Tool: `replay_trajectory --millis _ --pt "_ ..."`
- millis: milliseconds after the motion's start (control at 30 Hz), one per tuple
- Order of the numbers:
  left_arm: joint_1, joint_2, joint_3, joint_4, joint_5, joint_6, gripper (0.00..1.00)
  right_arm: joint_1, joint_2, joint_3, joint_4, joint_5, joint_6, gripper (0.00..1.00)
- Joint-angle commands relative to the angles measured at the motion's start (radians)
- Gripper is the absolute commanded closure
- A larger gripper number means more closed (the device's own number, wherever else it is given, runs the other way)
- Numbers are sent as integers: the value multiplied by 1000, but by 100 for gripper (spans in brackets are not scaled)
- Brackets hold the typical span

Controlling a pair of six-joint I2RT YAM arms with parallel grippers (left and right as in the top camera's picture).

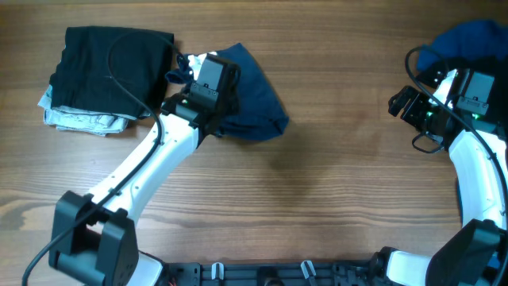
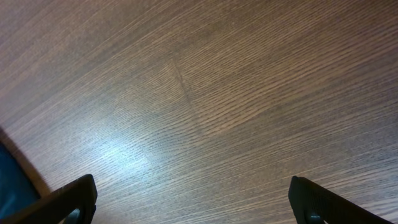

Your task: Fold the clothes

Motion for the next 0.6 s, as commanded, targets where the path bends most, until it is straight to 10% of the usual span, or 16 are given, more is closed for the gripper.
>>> replay_trajectory --millis 0,400,567 --pt "6 79 12 -51 -12 -87 96 2 7 6 2 21 6 0" --pt "13 273 10 -176 17 -233 94 2 7 6 2 21 6 0" --pt "64 206 13 -178 153 -228 46 2 7 6 2 21 6 0"
